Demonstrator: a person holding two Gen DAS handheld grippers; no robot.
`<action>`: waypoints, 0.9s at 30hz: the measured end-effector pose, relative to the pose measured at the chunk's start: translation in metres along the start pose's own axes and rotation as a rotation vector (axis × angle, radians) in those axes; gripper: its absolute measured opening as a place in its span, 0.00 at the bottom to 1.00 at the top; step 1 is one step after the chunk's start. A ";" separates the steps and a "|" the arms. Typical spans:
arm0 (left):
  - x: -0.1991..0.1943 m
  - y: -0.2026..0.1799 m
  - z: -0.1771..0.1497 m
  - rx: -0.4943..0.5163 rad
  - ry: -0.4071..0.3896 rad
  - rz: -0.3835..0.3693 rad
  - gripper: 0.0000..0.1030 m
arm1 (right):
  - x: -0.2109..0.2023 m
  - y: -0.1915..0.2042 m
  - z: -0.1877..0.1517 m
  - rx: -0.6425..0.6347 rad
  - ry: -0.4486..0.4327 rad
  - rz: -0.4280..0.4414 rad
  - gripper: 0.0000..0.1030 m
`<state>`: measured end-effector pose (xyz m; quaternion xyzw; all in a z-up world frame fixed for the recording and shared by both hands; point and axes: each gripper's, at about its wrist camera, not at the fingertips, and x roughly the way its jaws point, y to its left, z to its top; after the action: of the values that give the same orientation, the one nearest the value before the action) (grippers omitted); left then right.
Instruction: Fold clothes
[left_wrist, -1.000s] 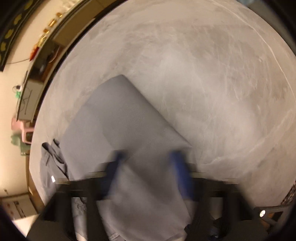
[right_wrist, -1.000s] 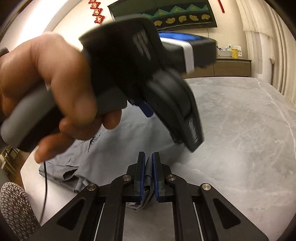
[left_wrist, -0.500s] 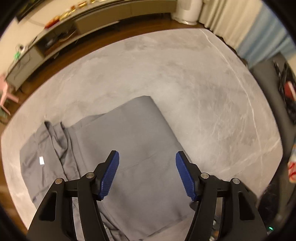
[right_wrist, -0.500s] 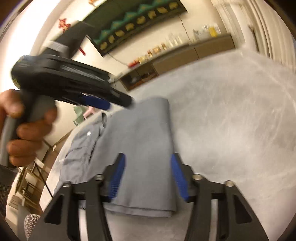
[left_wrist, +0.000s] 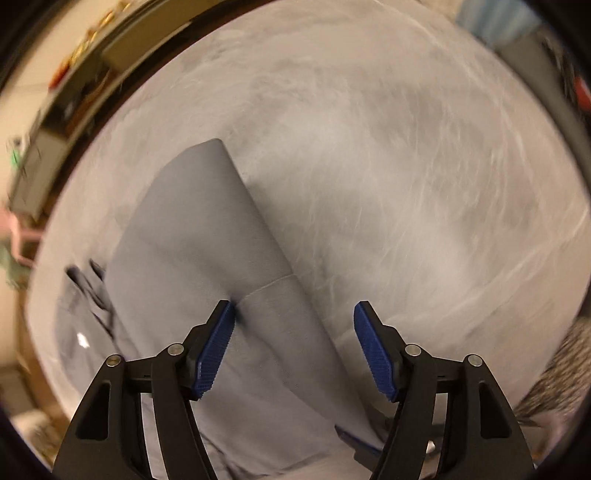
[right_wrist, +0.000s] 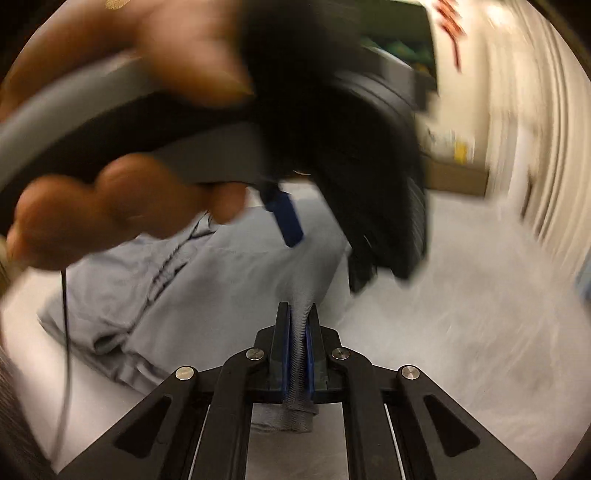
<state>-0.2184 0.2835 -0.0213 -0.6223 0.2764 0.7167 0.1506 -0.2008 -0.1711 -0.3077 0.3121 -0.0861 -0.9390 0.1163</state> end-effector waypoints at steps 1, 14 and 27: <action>-0.002 -0.002 -0.006 0.033 -0.021 0.027 0.39 | -0.008 0.004 0.001 -0.019 -0.021 0.002 0.07; -0.054 0.279 -0.232 -0.650 -0.412 -0.200 0.34 | -0.101 0.087 0.006 -0.249 -0.145 0.218 0.55; 0.066 0.272 -0.334 -0.966 -0.318 -0.307 0.54 | -0.034 0.175 -0.026 -0.435 0.182 0.086 0.52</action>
<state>-0.1126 -0.1376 -0.0530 -0.5379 -0.2054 0.8176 -0.0099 -0.1299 -0.3320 -0.2675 0.3590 0.1159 -0.8976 0.2279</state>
